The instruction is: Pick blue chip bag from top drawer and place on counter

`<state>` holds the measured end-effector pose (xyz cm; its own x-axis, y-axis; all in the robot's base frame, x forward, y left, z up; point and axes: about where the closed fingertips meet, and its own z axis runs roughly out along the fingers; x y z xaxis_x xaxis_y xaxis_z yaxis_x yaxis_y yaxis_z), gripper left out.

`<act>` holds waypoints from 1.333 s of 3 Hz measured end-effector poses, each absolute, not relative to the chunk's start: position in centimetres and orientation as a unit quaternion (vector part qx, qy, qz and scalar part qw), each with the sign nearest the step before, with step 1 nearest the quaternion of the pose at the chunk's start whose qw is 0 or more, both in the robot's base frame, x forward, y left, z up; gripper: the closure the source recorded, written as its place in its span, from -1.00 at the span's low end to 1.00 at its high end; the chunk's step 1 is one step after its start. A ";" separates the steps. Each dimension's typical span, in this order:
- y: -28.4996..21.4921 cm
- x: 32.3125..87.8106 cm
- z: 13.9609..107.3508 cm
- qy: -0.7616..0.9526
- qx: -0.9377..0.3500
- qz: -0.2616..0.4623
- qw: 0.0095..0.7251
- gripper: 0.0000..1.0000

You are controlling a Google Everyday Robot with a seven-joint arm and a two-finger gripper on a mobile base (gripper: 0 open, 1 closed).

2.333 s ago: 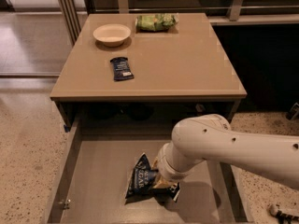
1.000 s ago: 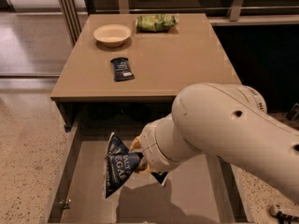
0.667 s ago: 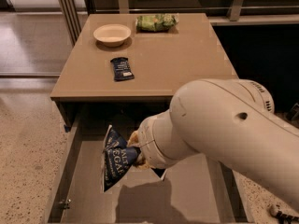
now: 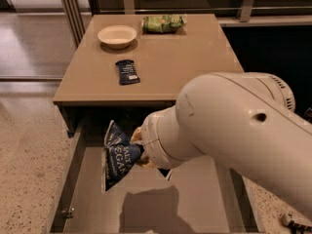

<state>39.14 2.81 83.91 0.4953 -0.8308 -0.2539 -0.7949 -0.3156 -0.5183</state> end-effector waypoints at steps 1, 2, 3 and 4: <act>3.1 40.9 85.0 0.484 -0.819 -0.049 0.304 1.00; 3.4 45.3 87.3 0.456 -0.832 -0.083 0.303 1.00; 3.1 49.9 89.6 0.441 -0.839 -0.114 0.298 1.00; 1.5 54.7 91.5 0.446 -0.834 -0.137 0.295 1.00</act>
Offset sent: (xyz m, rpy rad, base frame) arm 0.1208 0.0087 0.0671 -0.1312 -0.2157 0.1095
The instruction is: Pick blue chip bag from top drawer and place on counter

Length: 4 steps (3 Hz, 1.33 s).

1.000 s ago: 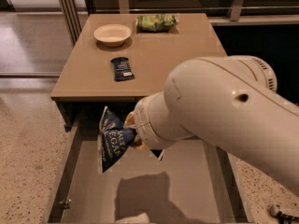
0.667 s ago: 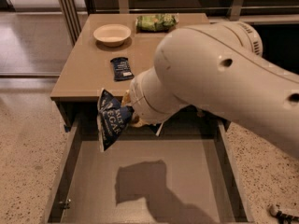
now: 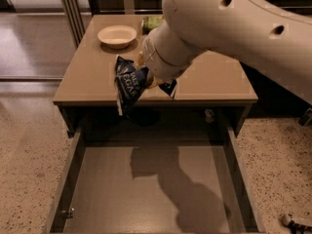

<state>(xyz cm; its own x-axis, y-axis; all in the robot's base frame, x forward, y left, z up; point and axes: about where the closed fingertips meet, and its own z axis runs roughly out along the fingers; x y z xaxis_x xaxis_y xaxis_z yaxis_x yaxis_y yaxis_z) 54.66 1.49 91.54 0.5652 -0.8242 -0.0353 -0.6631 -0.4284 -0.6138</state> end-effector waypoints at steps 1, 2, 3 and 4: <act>-0.8 58.9 92.6 0.461 -0.827 -0.149 0.285 1.00; -3.4 61.5 92.1 0.492 -0.815 -0.147 0.269 1.00; -6.8 63.9 90.6 0.536 -0.796 -0.129 0.252 1.00; -6.8 63.9 90.5 0.536 -0.796 -0.129 0.252 1.00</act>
Offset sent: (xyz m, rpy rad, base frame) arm 0.1027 -0.0827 -0.0019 -0.0339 0.0709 -0.1899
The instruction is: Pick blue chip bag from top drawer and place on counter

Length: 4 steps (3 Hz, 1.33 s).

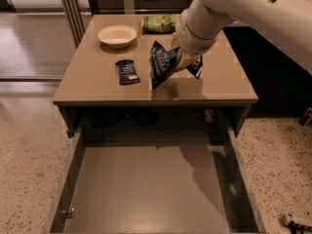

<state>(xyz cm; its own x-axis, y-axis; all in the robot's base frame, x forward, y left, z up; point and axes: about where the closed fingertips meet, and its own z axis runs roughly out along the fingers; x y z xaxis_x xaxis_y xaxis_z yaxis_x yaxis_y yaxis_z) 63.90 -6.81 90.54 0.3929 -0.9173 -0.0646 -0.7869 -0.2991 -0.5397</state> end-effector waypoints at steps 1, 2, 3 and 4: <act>-8.5 65.5 88.8 0.550 -0.788 -0.126 0.247 1.00; -9.7 66.9 86.7 0.563 -0.781 -0.116 0.244 1.00; -10.1 67.8 84.8 0.570 -0.778 -0.099 0.242 1.00; -10.1 67.9 84.5 0.571 -0.778 -0.097 0.242 0.88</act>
Offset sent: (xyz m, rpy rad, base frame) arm 0.0467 -0.0443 -0.0607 0.0321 0.0644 -0.0864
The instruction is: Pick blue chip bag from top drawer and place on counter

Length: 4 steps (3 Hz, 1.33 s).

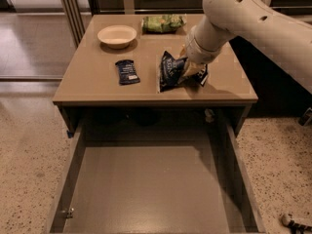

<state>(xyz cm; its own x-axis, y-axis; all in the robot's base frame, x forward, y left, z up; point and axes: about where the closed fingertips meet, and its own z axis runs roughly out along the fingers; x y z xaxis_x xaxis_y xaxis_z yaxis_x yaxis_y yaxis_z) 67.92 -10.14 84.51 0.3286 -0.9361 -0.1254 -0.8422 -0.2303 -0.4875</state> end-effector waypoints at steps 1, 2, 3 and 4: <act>-10.1 67.9 84.5 0.571 -0.778 -0.097 0.242 0.50; -10.1 67.9 84.5 0.571 -0.778 -0.097 0.242 0.04; -10.1 67.9 84.5 0.571 -0.778 -0.097 0.242 -0.43; -10.1 67.9 84.5 0.571 -0.778 -0.097 0.242 -0.89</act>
Offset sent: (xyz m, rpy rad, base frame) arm 0.0000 0.0000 0.0000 0.0000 0.0000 0.0000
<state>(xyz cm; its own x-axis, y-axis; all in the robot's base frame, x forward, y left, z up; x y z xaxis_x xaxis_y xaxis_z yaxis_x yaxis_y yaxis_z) 67.92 -10.13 84.50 0.3287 -0.9361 -0.1255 -0.8423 -0.2305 -0.4873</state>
